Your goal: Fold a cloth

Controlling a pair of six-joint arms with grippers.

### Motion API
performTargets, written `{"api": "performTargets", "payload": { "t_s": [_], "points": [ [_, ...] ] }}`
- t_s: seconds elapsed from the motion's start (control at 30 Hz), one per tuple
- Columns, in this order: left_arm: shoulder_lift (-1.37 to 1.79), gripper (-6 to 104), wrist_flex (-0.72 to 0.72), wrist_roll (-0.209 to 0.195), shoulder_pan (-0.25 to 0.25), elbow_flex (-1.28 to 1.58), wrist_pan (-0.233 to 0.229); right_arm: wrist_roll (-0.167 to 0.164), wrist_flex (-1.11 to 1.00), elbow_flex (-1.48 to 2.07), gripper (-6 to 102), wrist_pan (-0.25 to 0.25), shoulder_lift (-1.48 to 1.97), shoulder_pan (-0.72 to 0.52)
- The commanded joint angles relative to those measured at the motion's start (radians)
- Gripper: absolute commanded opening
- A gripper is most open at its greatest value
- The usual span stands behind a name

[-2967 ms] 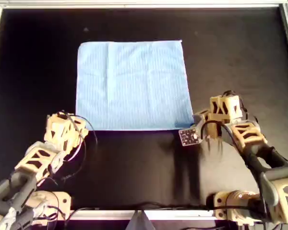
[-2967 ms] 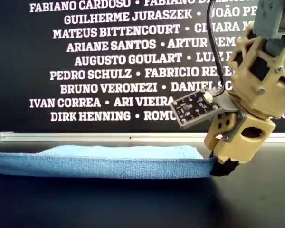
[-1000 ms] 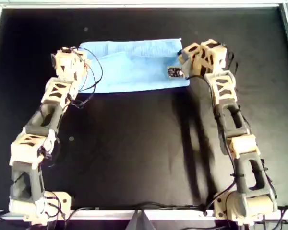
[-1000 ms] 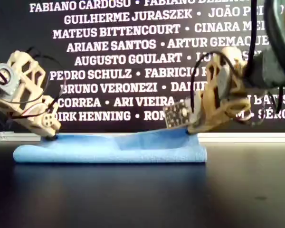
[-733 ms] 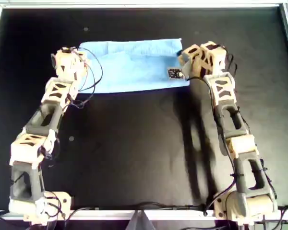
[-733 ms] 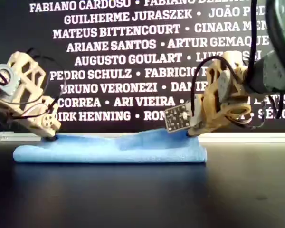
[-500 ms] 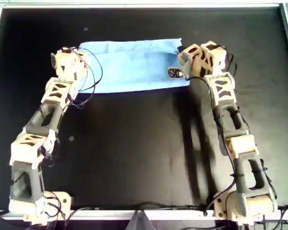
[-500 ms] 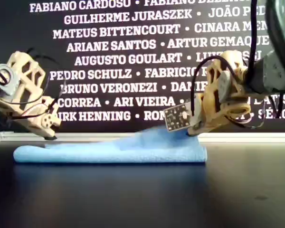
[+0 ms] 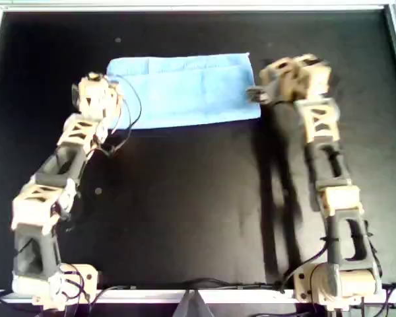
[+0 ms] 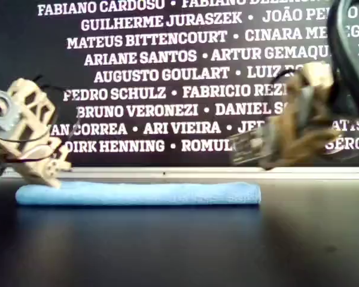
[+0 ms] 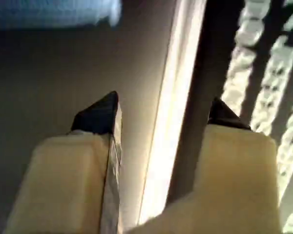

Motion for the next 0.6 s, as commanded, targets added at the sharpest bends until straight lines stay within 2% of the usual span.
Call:
{"api": "performTargets", "payload": {
  "t_s": [0.0,0.13,0.23,0.33,0.57],
  "points": [
    [0.534,78,-0.002,0.005,0.012,0.310,-0.006,-0.009,0.322,-0.089,73,-0.008,0.353,-0.071],
    [1.012,78,-0.002,0.005,0.006,0.673,-0.005,-0.012,0.756,-0.089,73,-0.008,0.565,-0.098],
    [1.299,77,-0.002,0.005,0.006,0.868,-0.005,-0.011,0.960,-0.089,73,-0.008,0.673,-0.101],
    [1.509,77,-0.002,0.005,0.008,1.015,-0.005,0.006,0.950,-0.086,73,-0.006,0.788,-0.137],
    [1.766,77,-0.002,0.005,0.020,1.221,-0.006,0.008,0.948,0.011,73,-0.006,1.141,-0.140]
  ]
}}
